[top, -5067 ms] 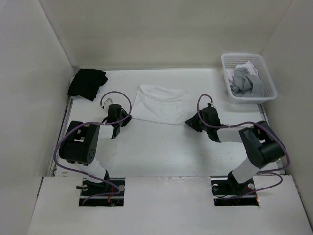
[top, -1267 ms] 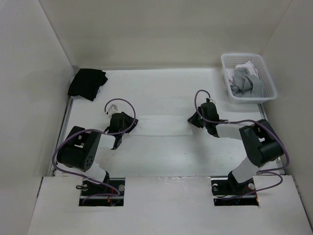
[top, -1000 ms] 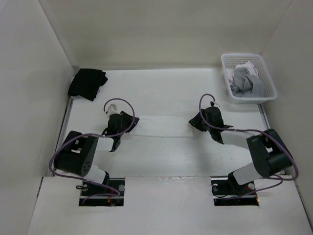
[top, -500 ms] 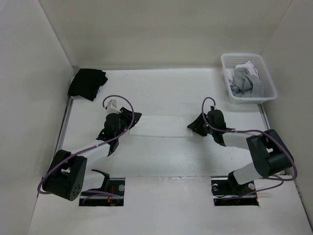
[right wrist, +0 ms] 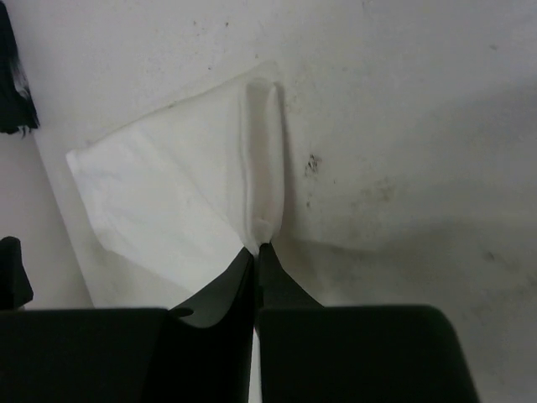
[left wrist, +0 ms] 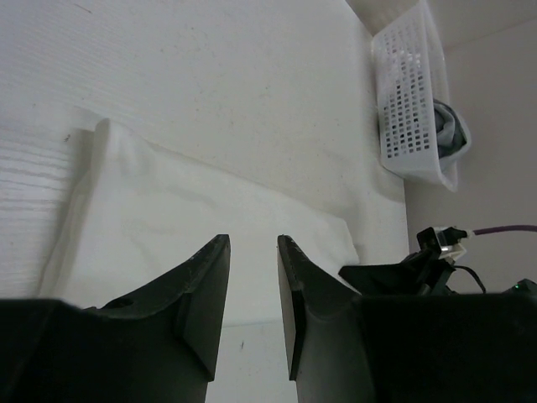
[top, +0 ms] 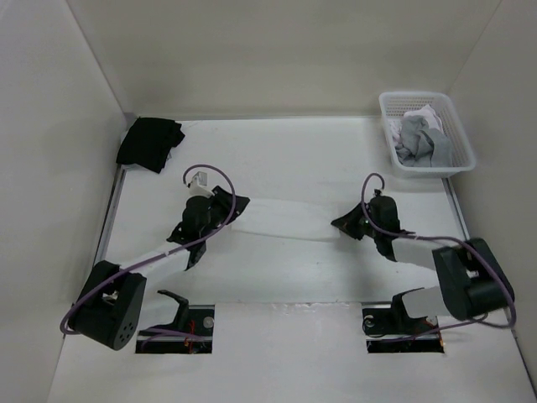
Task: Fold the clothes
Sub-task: Fold the tank top
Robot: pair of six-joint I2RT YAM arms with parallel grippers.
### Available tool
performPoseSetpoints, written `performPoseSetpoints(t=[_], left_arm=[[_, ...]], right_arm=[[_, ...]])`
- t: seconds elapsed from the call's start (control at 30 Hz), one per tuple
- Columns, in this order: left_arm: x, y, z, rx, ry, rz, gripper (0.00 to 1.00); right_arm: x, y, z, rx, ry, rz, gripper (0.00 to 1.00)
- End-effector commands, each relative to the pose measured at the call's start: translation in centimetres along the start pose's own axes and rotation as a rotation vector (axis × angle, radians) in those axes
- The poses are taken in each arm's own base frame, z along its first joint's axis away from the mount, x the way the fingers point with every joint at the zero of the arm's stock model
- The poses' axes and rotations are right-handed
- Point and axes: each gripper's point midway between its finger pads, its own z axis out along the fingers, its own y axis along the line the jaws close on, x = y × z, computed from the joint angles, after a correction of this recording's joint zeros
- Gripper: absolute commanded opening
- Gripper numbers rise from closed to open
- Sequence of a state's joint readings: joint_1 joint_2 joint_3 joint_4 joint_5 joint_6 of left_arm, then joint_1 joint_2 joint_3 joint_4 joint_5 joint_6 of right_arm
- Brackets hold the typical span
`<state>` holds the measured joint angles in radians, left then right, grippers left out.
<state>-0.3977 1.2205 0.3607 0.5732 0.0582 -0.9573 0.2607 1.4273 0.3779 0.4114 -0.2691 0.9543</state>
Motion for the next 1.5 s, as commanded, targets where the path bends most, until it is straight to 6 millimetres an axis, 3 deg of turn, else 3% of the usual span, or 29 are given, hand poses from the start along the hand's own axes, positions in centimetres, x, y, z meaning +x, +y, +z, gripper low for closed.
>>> performPoseSetpoints(t=[0.0,0.1,0.2,0.37,0.5,0.67,0.77,0.83,0.9,1.03,1.13,1.2,1.3,1.47], left_arm=[[-1.0,-3.4,-0.7,0.106,-0.030,0.015,0.28],[-0.2,-3.9,-1.3,0.119,-0.012,0.011,0.28],[0.2,-4.2,-1.8,0.130,-0.007,0.002,0.28],[-0.1,-4.8,-2.6,0.152,-0.014,-0.011,0.28],[-0.2,-5.0,-3.2,0.165,-0.020,-0.012,0.29],[-0.7,-4.9,-4.1,0.178,-0.030,-0.016,0.30],[-1.0,-4.5,-4.4,0.179,-0.032,-0.019,0.30],[-1.4,-4.3,-4.5,0.181,-0.035,-0.024,0.30],[-1.9,-4.2,-4.6,0.185,-0.044,-0.031,0.30],[-2.8,-4.1,-4.5,0.174,-0.063,-0.038,0.30],[-2.4,-4.7,-3.5,0.173,-0.042,-0.027,0.30],[-1.5,-5.3,-2.6,0.175,-0.014,-0.012,0.30],[0.5,-5.8,-1.2,0.169,0.022,0.023,0.30],[4.0,-4.9,-0.5,0.126,0.075,0.099,0.19]], right_arm=[[-2.5,1.9,-2.7,-0.027,-0.133,-0.047,0.03],[-3.8,2.6,-5.7,0.022,-0.212,-0.110,0.03],[-4.7,5.1,-8.2,0.040,-0.252,-0.200,0.04],[-4.6,10.4,-8.7,0.046,-0.246,-0.352,0.05],[-2.4,14.3,-6.2,0.077,-0.181,-0.467,0.07],[0.9,16.3,-0.8,0.143,-0.070,-0.546,0.09],[3.1,16.8,2.6,0.174,-0.011,-0.583,0.17],[4.3,17.0,4.5,0.197,0.015,-0.603,0.31],[5.4,18.5,5.1,0.171,0.016,-0.609,0.43],[4.9,22.2,2.5,0.046,-0.070,-0.603,0.53],[4.3,21.5,1.1,0.014,-0.095,-0.589,0.52],[3.3,19.1,1.8,0.054,-0.081,-0.572,0.35],[3.4,16.8,2.9,0.074,-0.035,-0.573,0.06],[2.8,15.8,0.8,-0.003,-0.129,-0.557,0.03]])
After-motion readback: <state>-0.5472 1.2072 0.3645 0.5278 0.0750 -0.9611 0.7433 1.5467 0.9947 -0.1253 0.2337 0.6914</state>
